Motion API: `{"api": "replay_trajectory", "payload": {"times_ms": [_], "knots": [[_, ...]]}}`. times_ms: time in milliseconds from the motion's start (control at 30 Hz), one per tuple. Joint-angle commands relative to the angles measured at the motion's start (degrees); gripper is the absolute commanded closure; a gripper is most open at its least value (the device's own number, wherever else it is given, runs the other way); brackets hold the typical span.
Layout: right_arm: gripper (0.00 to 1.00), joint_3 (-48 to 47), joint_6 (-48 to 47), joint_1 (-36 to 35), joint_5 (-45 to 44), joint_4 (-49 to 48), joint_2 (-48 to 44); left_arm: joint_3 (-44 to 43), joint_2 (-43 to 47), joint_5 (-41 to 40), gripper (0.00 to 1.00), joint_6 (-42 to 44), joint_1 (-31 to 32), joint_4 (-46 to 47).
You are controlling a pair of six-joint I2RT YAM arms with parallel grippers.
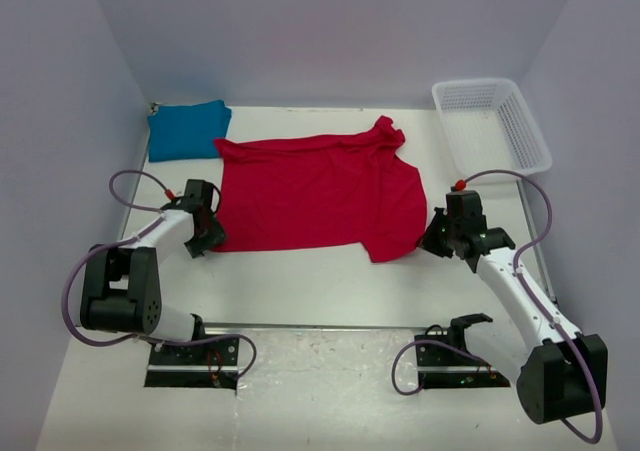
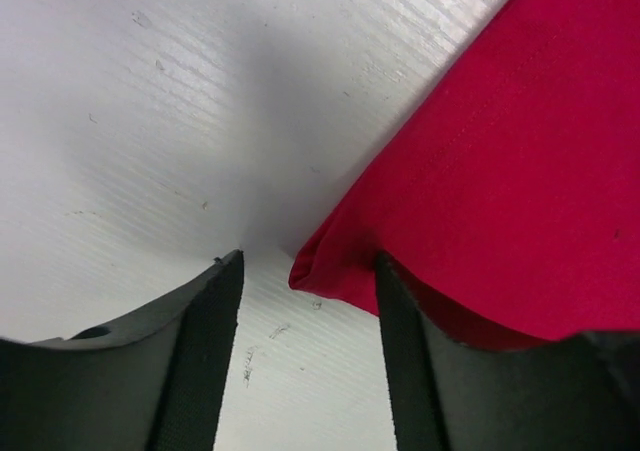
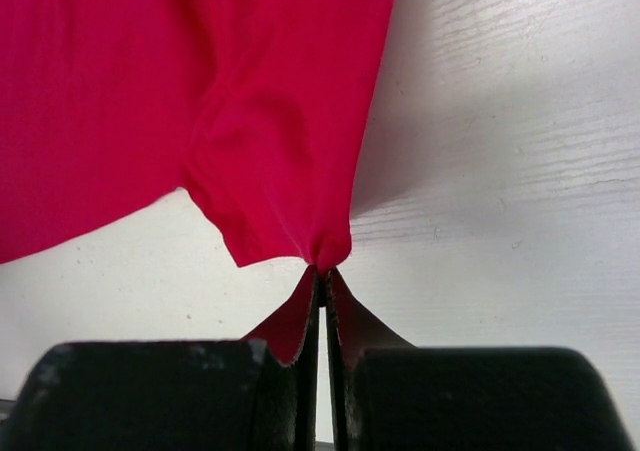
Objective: Fold and stack the t-shirts
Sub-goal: Flatten out the tshirt
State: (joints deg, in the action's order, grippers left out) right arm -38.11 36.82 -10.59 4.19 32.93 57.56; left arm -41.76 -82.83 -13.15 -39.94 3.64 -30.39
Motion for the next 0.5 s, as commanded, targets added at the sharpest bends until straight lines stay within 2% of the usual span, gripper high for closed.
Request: {"api": "replay_trajectory", "payload": {"times_ms": [0, 67, 167, 200, 333, 467], "knots": [[1.00, 0.14, -0.87, -0.31, 0.74, 0.03, -1.66, 0.45, -1.63, 1.72, 0.46, -1.36, -0.74, 2.88], [1.00, 0.05, -0.87, -0.22, 0.30, 0.29, -1.75, 0.62, -2.16, 2.07, 0.51, -1.28, -0.74, 3.15], [1.00, -0.21, -0.61, -0.22, -0.05, 0.56, -1.57, 0.80, -2.08, 2.16, 0.65, -1.01, -0.91, 3.41], [1.00, 0.05, -0.52, -0.22, -0.14, 0.56, -1.75, 0.97, -1.90, 2.33, 0.75, -0.93, -1.00, 3.50], [1.00, -0.04, -0.34, -0.31, -1.11, 0.56, -1.84, 1.50, -1.29, 3.21, 1.00, -0.40, -1.70, 3.94], [1.00, -0.04, -0.26, -0.22, -1.81, 0.65, -1.40, 1.77, 0.12, 4.44, 1.00, 0.13, -2.15, 3.85]]}}
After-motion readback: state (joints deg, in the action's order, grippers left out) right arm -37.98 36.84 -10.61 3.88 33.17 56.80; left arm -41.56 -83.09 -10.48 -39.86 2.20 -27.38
